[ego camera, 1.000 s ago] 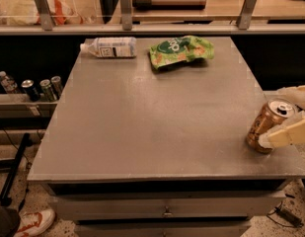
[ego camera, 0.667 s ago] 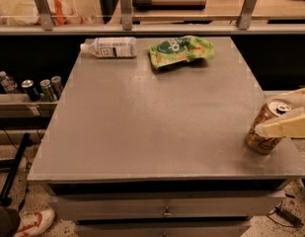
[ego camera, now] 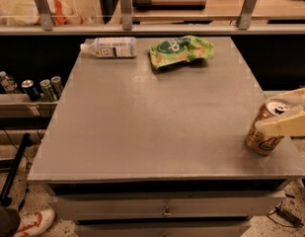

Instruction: Move orange can near green rice chip bag

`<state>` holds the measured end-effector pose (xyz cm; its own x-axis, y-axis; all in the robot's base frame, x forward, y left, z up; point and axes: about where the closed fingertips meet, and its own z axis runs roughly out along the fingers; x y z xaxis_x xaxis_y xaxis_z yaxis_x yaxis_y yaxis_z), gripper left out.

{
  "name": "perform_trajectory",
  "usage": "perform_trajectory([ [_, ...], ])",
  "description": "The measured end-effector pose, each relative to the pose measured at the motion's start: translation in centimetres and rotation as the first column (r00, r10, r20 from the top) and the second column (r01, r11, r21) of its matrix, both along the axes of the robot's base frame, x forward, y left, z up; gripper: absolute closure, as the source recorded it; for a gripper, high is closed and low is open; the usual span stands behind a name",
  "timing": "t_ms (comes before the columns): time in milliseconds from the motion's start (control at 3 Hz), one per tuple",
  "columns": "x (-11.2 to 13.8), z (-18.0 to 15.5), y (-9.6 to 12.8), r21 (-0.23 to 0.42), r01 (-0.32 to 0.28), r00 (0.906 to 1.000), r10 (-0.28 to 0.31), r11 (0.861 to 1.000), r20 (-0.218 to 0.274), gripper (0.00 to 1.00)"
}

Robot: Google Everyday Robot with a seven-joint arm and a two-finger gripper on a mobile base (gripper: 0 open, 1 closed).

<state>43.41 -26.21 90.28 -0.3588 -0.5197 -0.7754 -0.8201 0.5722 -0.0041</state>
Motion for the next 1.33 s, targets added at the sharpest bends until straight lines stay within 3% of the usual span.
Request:
perform_trajectory([
  [333,0.5,1.1,-0.5,-0.026,-0.011,0.9997,0.011,1.0,0.02,1.0],
  [667,1.6,4.1,-1.3,-0.078,-0.03,0.9964,0.036,0.996,0.077,1.0],
  [1333,3.0,4.3,-0.4,-0.093,-0.014,0.9954,0.022,0.996,0.093,1.0],
])
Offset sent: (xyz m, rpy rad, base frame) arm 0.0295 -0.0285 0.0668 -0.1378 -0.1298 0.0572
